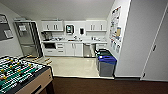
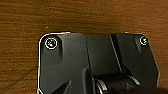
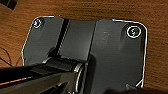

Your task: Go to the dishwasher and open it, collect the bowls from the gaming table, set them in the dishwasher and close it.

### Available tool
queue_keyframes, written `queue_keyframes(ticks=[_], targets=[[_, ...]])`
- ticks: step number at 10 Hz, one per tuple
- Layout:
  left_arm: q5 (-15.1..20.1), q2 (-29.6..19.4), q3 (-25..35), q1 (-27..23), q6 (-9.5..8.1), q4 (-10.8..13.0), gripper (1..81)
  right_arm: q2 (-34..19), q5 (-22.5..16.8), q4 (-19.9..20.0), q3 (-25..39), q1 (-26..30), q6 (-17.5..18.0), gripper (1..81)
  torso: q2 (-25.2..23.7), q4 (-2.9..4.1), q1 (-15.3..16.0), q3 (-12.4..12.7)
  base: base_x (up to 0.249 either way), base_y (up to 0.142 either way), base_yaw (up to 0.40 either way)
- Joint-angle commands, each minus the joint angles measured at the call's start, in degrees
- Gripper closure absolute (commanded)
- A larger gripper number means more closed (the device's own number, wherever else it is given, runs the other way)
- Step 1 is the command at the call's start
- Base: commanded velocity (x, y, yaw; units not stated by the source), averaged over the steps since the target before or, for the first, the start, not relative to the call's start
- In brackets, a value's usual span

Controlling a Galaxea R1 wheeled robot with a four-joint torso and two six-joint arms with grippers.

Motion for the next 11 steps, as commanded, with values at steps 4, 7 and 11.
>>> queue_keyframes(ticks=[4,7,11], targets=[[2.61,0.24,0.08,-3.49,0.26,-0.36,1.0,0.04,-2.77,-0.58,0.12,3.12,-0.18,1.0,0.00,0.00,0.00,0.00,0.099,0.000,0.000],[2.61,0.16,0.08,-3.49,0.26,-0.35,1.0,0.04,-2.77,-0.58,0.12,3.11,-0.18,1.0,0.00,0.00,0.00,0.00,0.112,0.000,0.000],[2.61,0.16,0.08,-3.49,0.26,-0.27,1.0,0.04,-2.77,-0.58,0.12,3.11,-0.26,1.0,0.00,0.00,0.00,0.00,0.115,0.000,0.000]])
